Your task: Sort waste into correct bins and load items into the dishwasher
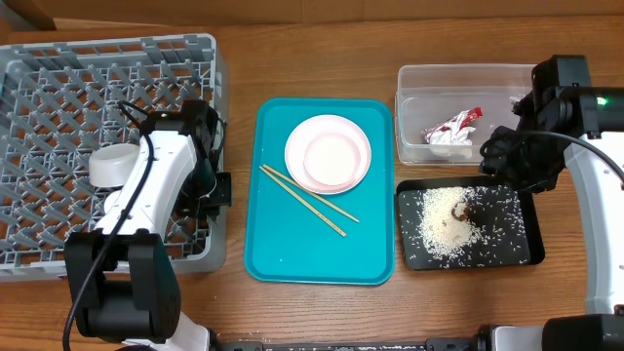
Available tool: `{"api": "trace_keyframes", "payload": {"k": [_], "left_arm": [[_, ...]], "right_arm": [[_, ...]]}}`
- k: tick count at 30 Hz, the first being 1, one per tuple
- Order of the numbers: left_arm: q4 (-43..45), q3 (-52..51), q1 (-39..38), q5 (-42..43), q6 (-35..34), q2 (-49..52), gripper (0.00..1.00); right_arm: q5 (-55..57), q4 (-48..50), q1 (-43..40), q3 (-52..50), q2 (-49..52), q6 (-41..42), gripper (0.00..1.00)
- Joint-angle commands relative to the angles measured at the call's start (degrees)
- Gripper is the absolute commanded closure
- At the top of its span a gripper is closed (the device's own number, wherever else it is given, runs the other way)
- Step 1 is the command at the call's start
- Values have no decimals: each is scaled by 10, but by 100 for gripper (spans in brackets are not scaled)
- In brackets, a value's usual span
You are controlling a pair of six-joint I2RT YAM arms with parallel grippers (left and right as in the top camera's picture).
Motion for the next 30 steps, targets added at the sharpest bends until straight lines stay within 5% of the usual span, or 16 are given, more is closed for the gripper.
{"api": "trace_keyframes", "payload": {"k": [1,14,30], "left_arm": [[-26,-7,-3,26,-23,1,96],[-71,-7,-3,-7,-21,1,64],[-127,-7,-3,-23,-21,1,63]], "right_arm": [[4,0,1,13,-7,0,51],[4,-4,1,13,-7,0,51],[4,-5,1,13,-7,0,51]]}}
